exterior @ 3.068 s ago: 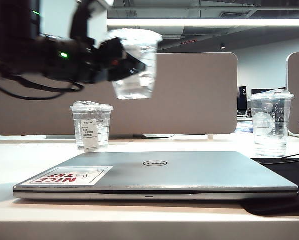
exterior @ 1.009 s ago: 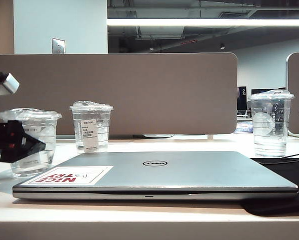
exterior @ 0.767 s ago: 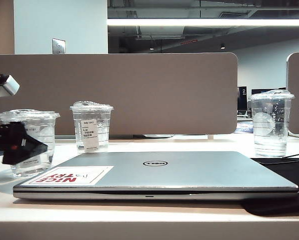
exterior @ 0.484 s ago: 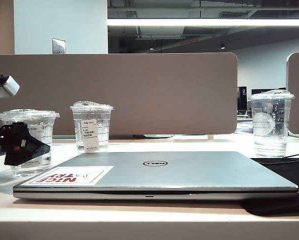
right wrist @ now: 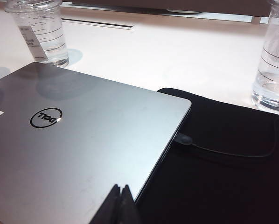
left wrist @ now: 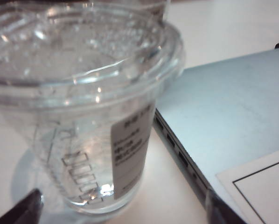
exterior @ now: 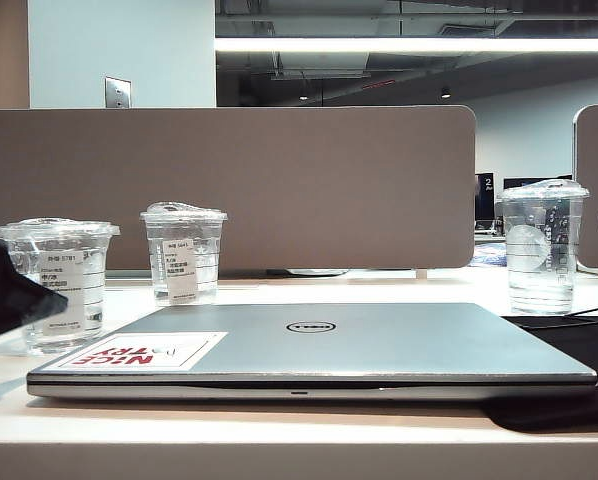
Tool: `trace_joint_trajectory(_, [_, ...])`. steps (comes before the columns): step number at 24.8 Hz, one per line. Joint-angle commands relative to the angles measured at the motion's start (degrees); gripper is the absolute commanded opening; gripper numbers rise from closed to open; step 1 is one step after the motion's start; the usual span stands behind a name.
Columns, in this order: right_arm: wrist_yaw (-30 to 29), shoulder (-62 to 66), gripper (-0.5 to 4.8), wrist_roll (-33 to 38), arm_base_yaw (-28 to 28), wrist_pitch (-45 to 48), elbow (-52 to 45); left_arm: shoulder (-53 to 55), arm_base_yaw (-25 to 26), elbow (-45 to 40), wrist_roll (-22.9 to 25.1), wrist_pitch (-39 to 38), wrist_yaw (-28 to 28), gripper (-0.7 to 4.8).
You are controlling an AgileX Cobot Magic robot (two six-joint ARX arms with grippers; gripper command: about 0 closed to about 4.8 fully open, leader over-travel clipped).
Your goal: Pick up the coffee cup on the middle and place it on the left side of the laptop.
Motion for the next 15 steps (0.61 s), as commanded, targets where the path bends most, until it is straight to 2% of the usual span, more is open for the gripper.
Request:
trace_joint_trajectory(1, [0.04,-0.17,-0.05,0.04,0.0,1.01,-0.24,-4.17,0.11,-1.86,-0.04,0.33,0.02,4.45])
trace_joint_trajectory(11, [0.11,-2.14,-0.05,0.04,0.7,0.98,-0.24,-10.78,0.11,-1.79,-0.22,-1.11,-0.17,4.4])
trace_joint_trajectory(12, [0.04,-2.43,-0.05,0.04,1.49,0.92,-0.24,-11.67,0.11,-1.79,-0.24,-1.18,-0.15,4.25])
trace_joint_trajectory(15, [0.04,-3.02,-0.05,0.04,4.2,1.03,-0.24,-12.5,0.11,-1.79,-0.22,-3.08,-1.16,4.25])
